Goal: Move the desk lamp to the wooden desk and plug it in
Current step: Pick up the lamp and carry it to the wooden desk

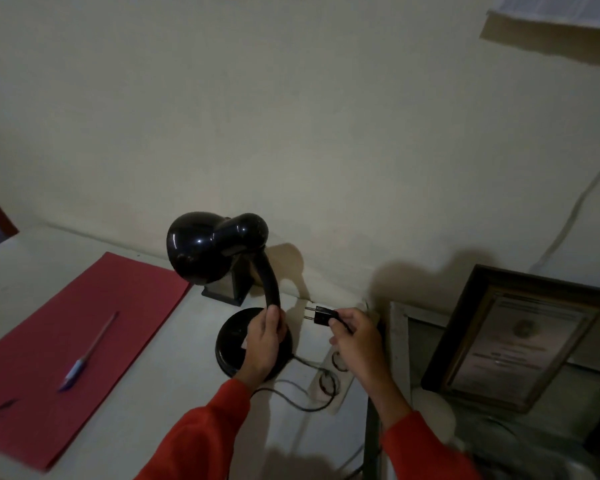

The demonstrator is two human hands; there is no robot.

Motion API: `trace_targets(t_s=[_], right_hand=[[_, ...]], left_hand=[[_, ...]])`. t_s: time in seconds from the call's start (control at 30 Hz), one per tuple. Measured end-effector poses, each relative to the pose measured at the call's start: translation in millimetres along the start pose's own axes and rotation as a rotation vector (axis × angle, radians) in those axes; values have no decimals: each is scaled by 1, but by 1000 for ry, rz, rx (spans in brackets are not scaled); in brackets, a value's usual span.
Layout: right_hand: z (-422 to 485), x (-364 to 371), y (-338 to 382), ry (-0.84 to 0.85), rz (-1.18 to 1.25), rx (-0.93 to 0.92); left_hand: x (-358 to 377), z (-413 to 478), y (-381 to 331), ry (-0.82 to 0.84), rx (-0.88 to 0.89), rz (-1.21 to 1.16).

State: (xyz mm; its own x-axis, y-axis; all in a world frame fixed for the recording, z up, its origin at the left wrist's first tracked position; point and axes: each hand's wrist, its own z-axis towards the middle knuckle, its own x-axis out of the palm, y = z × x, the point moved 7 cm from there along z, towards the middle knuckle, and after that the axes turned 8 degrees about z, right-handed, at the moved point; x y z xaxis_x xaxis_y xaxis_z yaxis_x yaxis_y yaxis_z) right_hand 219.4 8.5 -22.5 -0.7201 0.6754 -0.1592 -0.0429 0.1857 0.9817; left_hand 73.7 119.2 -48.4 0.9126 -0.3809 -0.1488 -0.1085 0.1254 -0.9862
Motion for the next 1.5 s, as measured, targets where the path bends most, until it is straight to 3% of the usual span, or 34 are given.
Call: trace_targets(t_s=[0.37,0.7,1.0,1.5], right_hand=[[-7,5,-3,23,273,169],[-12,6,-12,43,192,181],[-19,11,-12,46,169,160],[-51,32,10,107,321,112]], left_hand=[[-44,-22,6,-33,31,-21],[-72,-46,-2,-111,180,6],[-83,-56,3,-117,84,-138],[-134,-73,-47,-47,36,-103]])
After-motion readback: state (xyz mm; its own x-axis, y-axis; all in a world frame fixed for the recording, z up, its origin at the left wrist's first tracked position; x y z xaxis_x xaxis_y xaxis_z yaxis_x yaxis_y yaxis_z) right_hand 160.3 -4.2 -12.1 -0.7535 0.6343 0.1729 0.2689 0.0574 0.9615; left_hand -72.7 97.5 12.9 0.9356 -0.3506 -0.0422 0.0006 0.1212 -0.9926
